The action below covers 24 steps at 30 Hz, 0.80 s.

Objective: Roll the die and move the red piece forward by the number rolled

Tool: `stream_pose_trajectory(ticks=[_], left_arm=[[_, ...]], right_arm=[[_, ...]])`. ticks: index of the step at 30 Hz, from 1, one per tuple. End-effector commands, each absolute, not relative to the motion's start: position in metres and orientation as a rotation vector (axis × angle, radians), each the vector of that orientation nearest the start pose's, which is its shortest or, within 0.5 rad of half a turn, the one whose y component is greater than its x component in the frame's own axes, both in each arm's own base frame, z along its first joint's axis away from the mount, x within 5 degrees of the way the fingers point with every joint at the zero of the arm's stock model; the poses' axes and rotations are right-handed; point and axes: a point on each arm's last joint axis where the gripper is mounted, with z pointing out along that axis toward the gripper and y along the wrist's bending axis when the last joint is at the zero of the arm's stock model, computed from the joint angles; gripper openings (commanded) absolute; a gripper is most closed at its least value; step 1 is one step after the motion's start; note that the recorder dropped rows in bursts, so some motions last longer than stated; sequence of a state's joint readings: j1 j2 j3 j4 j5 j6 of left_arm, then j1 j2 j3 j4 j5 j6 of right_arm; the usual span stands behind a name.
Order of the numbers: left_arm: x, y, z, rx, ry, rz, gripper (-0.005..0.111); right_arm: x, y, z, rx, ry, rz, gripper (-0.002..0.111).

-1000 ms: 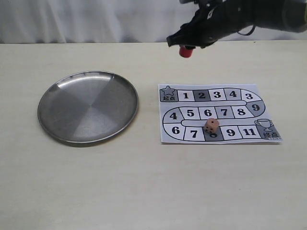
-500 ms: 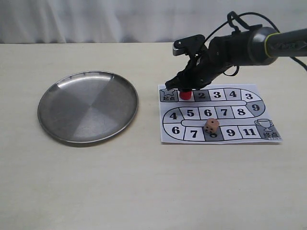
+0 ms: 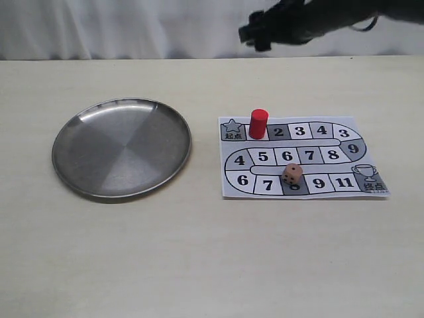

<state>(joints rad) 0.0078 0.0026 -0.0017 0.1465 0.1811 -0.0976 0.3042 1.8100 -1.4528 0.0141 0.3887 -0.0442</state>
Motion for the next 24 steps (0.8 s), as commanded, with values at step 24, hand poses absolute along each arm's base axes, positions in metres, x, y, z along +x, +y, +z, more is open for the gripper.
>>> stream_pose_trajectory(ticks=[24], left_arm=[[0.056,0.002,0.198,0.018,1.655,0.053,0.000]], right_arm=[[0.057,0.020,0.206,0.165,1.607,0.663,0.004]])
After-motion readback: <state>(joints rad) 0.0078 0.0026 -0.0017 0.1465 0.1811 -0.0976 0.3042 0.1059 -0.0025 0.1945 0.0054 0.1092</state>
